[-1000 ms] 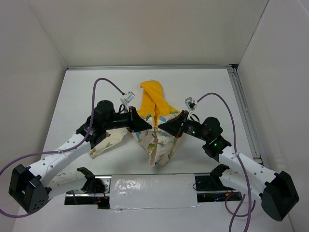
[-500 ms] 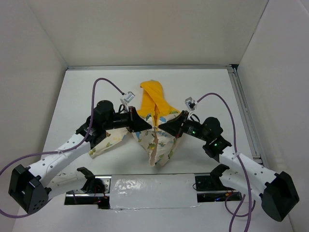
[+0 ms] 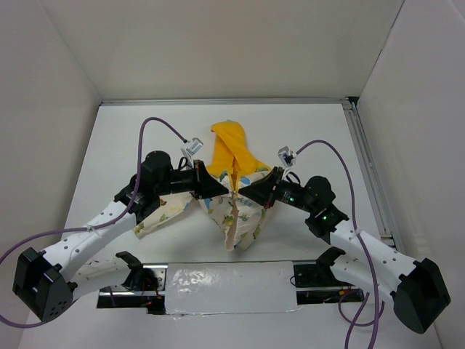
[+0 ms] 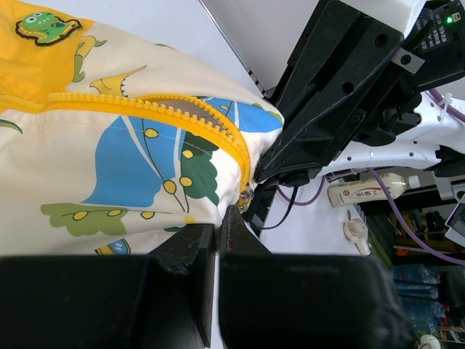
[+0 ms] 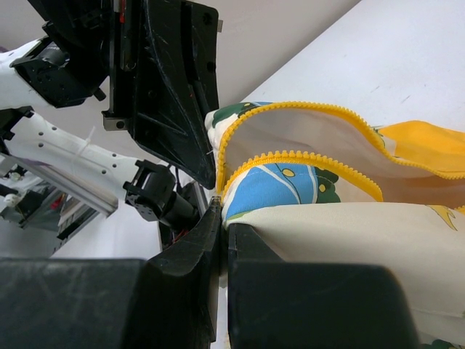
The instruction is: Zip up the jacket
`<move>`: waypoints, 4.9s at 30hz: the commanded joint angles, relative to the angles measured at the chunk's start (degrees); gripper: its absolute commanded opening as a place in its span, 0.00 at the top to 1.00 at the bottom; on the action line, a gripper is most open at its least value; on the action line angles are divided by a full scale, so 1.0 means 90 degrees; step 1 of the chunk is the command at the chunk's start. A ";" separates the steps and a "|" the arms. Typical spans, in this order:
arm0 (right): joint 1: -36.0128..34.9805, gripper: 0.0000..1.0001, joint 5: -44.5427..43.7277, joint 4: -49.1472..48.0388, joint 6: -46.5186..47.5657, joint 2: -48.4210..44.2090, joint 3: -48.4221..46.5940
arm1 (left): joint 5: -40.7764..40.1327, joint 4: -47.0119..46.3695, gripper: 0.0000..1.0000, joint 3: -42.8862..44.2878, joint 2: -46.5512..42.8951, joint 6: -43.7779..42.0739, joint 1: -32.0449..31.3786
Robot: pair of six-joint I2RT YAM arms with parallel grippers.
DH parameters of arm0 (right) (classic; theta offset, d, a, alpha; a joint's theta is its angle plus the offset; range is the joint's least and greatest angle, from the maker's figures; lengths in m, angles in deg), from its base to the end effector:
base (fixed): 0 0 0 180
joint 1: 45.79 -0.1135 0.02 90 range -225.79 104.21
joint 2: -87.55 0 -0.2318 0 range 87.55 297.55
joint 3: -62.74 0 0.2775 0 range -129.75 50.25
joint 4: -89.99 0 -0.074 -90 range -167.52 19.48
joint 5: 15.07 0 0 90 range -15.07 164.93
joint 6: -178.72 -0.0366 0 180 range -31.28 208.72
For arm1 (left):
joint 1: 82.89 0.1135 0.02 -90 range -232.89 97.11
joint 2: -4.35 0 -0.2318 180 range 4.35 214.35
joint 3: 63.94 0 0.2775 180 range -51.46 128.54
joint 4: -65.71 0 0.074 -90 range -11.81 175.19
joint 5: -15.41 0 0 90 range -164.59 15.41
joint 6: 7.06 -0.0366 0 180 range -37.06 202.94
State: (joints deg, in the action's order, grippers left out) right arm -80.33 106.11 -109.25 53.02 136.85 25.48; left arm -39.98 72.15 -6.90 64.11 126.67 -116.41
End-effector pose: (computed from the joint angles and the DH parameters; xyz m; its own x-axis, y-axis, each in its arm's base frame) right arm 0.1908 0.1544 0.2445 -0.4461 0.2990 -0.8435 -0.7978 0.2943 0.5262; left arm 0.2247 -0.1737 0.2840 -0.7332 -0.1967 -0.6509 0.5745 0.3328 -0.7478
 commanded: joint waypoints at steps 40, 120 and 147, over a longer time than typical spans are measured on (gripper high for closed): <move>0.0020 1.00 0.0178 -0.0284 -0.0037 -0.0185 -0.0030 | -0.0018 -0.0246 1.00 0.0137 -0.0186 -0.0102 0.0013; -0.0849 1.00 -0.1960 0.1268 0.0344 -0.0097 -0.1358 | -0.0720 0.1051 1.00 0.0108 0.0136 -0.0581 -0.0903; -0.0663 0.51 -0.2270 0.4823 0.0568 0.0978 -0.2306 | -0.0907 0.1941 1.00 0.0537 0.1074 -0.0034 -0.0837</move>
State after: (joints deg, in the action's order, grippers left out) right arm -84.48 91.51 -68.99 55.75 146.64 7.90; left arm -51.02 86.03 -4.91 72.83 124.22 -124.93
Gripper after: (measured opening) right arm 0.438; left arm 0.122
